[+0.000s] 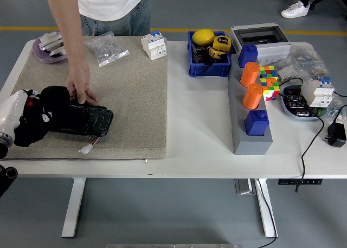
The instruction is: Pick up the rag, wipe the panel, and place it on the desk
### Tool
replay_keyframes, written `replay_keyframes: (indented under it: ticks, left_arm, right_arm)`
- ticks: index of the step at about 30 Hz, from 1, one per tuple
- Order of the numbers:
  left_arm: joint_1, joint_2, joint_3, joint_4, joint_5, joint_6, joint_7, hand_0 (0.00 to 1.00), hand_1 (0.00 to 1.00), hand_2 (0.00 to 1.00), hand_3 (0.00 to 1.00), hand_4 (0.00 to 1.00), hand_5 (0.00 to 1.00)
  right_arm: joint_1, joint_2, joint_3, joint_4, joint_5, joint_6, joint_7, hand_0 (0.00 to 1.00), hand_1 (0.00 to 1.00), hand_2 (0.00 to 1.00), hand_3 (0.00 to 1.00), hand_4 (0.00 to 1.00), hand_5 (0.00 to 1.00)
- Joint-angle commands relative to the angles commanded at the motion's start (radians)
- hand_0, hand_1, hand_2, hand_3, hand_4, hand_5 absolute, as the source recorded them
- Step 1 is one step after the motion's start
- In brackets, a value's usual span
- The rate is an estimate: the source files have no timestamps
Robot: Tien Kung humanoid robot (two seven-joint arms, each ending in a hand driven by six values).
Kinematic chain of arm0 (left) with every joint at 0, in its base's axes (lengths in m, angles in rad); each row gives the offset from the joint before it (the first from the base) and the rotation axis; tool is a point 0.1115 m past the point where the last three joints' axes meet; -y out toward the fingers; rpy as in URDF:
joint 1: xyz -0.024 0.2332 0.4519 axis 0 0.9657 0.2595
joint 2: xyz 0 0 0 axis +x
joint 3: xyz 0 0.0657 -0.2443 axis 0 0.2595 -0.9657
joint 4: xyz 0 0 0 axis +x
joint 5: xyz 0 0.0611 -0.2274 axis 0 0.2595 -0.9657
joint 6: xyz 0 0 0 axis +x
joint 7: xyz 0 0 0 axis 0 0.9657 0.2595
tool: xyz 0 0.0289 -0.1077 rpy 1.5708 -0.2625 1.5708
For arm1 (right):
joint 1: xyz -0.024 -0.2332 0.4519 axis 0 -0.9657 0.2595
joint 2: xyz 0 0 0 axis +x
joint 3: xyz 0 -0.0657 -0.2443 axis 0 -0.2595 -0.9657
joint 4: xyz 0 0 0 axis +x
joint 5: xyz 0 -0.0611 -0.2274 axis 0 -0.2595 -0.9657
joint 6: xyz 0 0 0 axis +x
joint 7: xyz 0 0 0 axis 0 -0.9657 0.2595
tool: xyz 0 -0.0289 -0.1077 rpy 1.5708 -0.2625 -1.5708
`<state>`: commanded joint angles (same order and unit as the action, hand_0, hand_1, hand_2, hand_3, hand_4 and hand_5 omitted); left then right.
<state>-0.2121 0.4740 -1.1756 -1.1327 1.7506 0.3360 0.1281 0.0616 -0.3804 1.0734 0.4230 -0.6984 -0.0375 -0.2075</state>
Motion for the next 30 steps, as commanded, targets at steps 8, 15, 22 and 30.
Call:
replay_keyframes:
  ticks: [8, 15, 22, 30]
  left_arm:
    - [0.000, 0.012, -0.042, 0.029, 0.013, 0.019, 0.017, 0.255, 0.295, 0.541, 0.507, 0.235, 0.002]
    - [-0.002, 0.020, -0.052, 0.046, 0.013, 0.020, 0.020, 0.256, 0.295, 0.539, 0.505, 0.233, 0.002]
    - [-0.007, 0.015, -0.061, 0.053, 0.010, 0.025, 0.019, 0.255, 0.297, 0.537, 0.506, 0.239, 0.002]
    - [-0.014, 0.005, -0.021, 0.041, -0.003, 0.022, 0.025, 0.255, 0.302, 0.538, 0.507, 0.255, 0.002]
  right_arm:
    - [0.003, -0.001, 0.001, 0.002, 0.000, -0.001, 0.000, 0.804, 0.694, 0.708, 0.685, 0.998, 0.738]
    - [0.002, -0.001, 0.003, 0.004, -0.002, -0.002, 0.000, 0.803, 0.694, 0.708, 0.684, 0.998, 0.740]
    - [0.001, 0.000, 0.003, 0.005, -0.002, 0.000, 0.000, 0.803, 0.694, 0.707, 0.685, 0.998, 0.739]
    - [0.004, 0.001, 0.007, 0.010, -0.006, -0.002, 0.002, 0.804, 0.694, 0.708, 0.684, 0.998, 0.738]
